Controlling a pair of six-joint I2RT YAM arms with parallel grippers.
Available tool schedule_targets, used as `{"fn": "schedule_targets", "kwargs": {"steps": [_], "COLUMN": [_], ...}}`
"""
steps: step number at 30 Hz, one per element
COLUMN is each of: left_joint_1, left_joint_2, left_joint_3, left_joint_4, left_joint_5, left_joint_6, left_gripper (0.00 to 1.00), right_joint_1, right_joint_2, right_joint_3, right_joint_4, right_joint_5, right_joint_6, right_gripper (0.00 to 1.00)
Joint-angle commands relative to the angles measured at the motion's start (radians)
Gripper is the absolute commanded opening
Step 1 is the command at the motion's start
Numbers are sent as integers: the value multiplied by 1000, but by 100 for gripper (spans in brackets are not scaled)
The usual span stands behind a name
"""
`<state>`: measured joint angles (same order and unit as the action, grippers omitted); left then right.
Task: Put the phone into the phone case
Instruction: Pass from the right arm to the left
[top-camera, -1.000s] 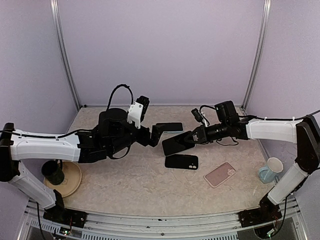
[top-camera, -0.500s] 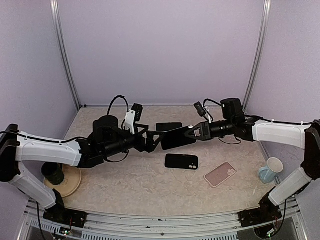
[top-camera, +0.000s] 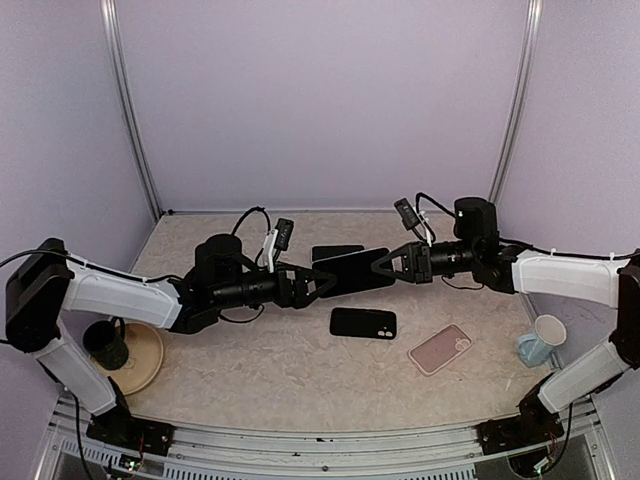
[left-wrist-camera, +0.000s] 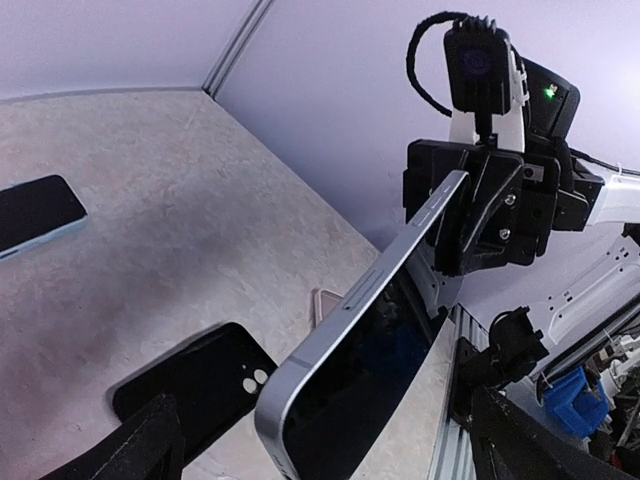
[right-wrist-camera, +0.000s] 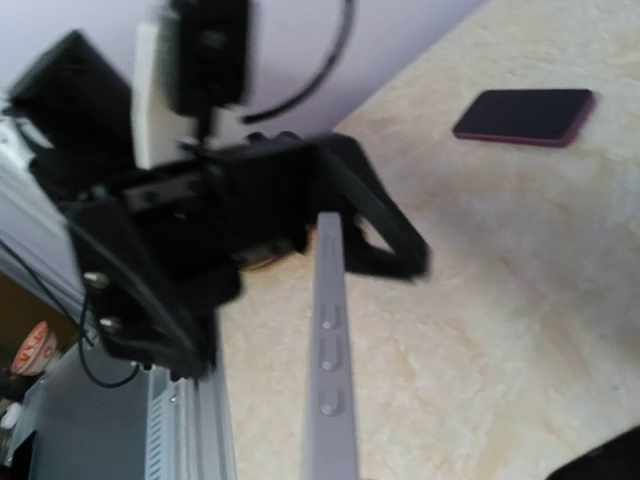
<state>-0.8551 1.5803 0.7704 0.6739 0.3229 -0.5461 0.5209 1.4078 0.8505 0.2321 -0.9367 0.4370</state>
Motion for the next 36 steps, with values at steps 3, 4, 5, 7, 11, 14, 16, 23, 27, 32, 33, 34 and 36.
{"fn": "schedule_targets", "kwargs": {"steps": [3,4,5,7,11,14,16,23,27,32,33,34,36], "left_joint_1": [-13,-15,-16,-16,-18,-21,-21,-22,-27,-28,-30,-31,-34], "left_joint_2": [46,52,63,80,110,119,117,97,92,93,94,95,95], "left_joint_3": [50,55,57,60,59,59,59,57,69,69,67,66,65], "left_joint_4": [52,54,62,94,155,175,184,199,177,177,180,182,185], "left_joint_5": [122,134,149,186,231,238,242,251,256,268,268,269,270], "left_joint_6": [-62,-67,-78,-105,-142,-147,-149,-143,-134,-135,-134,-135,-136], "left_gripper": [97,97,96,95,93,92,92,84,77,64,59,54,50], "right_joint_1": [-2,0,3,10,23,27,27,29,30,30,30,30,30], "right_joint_2": [-39,-34,-30,-20,-6,-6,-1,40,46,48,50,54,59], "right_joint_3": [-13,-15,-18,-24,-25,-25,-29,-37,-45,-44,-44,-44,-44], "right_joint_4": [133,144,155,178,199,209,217,227,253,244,244,243,245], "right_joint_5": [-76,-80,-84,-90,-97,-91,-93,-106,-106,-96,-96,-95,-95], "right_joint_6": [8,13,17,24,28,31,33,47,62,56,55,55,58], "right_gripper": [2,2,2,2,2,2,2,2,3,3,3,3,3]}}
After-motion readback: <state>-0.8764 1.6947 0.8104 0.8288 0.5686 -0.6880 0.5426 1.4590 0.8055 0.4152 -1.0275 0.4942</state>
